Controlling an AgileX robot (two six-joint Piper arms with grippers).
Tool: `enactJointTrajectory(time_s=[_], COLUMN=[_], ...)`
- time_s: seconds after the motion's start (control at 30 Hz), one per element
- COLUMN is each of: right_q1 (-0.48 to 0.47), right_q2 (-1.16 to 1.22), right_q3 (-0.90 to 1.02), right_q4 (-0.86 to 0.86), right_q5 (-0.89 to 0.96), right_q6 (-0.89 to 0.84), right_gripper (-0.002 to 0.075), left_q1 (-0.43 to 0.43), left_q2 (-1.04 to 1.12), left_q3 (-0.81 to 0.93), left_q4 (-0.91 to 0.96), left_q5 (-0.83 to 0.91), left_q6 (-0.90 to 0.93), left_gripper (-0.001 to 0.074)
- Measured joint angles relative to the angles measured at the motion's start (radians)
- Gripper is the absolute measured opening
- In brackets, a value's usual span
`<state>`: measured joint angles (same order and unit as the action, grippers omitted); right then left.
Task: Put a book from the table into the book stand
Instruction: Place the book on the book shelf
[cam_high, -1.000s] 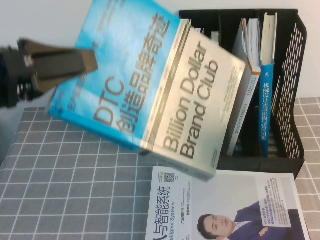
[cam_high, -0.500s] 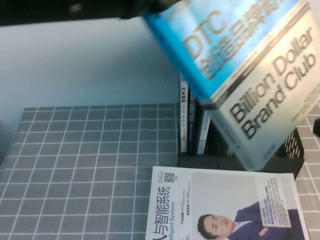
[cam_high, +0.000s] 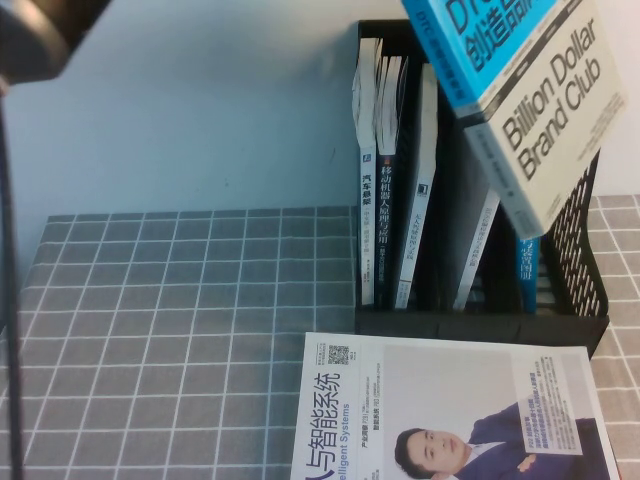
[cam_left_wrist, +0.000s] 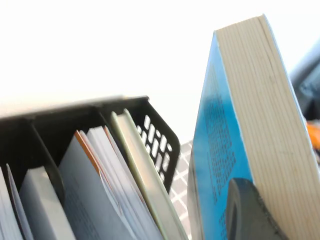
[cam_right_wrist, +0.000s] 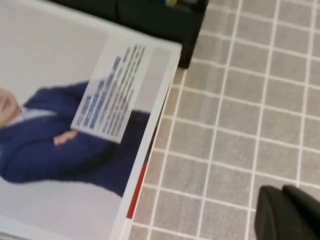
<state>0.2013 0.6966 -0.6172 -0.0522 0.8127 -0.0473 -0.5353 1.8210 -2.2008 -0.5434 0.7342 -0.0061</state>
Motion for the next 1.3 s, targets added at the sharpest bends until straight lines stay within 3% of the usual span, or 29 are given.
enactJointTrajectory(time_s=[0.23,0.5,0.63,0.87,1.3], right_q1=[0.0,0.0,0.0,0.0,0.0], right_q2=[-0.195,-0.294,-0.306,-0.306,-0.306], right_q3=[0.0,0.0,0.0,0.0,0.0], right_q4=[-0.014,-0.014,-0.009,0.009,0.036], right_q5=[0.091,0.194,0.203,0.196,0.192], right_q6=[0.087,0.113,0.115,0.111,0.078], right_gripper=[-0.0003,-0.0003,-0.0003,-0.0003,-0.0003], left_q1=[-0.072,-0.228,-0.291,-0.359,-0.397], left_q2=[0.123,0.155,0.161,0.198,0.338], left_q3=[-0.127,-0.142,-0.145,-0.149,-0.149], left_q4=[0.307,0.919,1.15,1.306,1.321], left_q5=[-0.027,-0.049,-0.049,-0.055,-0.058], left_q6=[-0.29,-0.744,-0.876,-0.92,-0.925], left_gripper=[0.0183,0.0183,0.0183,0.0183,0.0183])
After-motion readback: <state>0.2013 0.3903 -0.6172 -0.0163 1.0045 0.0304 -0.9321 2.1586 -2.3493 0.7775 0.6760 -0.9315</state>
